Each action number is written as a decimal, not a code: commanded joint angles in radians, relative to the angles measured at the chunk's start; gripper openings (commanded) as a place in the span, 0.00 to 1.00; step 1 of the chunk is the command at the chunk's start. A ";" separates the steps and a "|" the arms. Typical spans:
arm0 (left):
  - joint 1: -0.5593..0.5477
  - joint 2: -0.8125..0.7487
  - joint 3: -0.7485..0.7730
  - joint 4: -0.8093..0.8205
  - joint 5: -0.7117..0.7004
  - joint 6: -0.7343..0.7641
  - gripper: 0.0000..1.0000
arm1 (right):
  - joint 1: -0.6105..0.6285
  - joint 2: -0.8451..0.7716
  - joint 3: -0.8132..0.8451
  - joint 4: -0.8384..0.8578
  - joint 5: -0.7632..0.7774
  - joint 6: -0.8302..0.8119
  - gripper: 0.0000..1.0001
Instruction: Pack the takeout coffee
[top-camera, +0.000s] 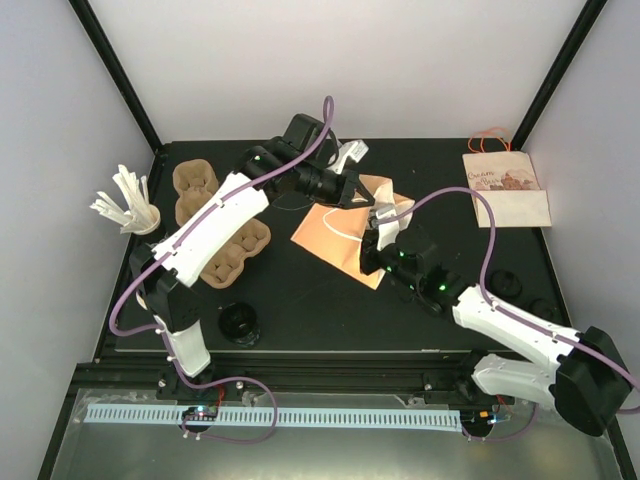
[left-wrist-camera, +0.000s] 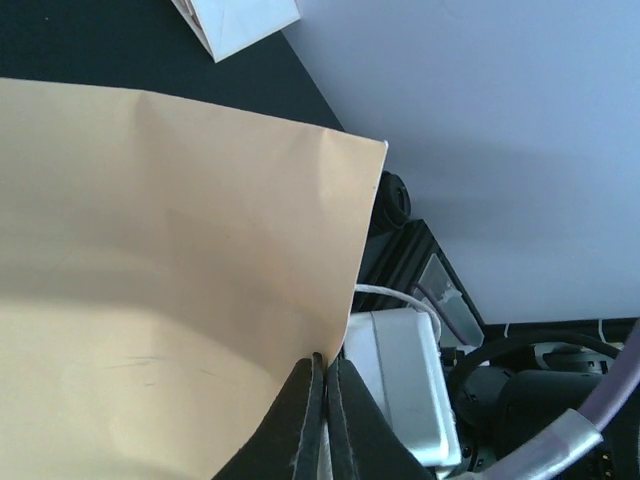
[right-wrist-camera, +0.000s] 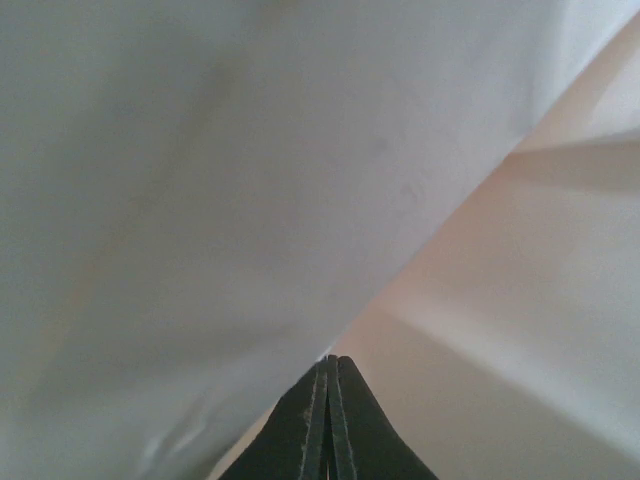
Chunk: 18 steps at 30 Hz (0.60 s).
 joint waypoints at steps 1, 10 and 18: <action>0.004 -0.058 0.040 0.015 0.042 0.008 0.02 | -0.002 0.033 0.019 -0.023 0.017 0.048 0.01; 0.005 -0.111 -0.057 0.046 0.064 0.055 0.02 | -0.083 0.074 0.070 -0.006 -0.208 0.303 0.01; -0.012 -0.125 -0.136 0.111 0.120 0.057 0.01 | -0.084 0.098 0.188 -0.099 -0.233 0.468 0.01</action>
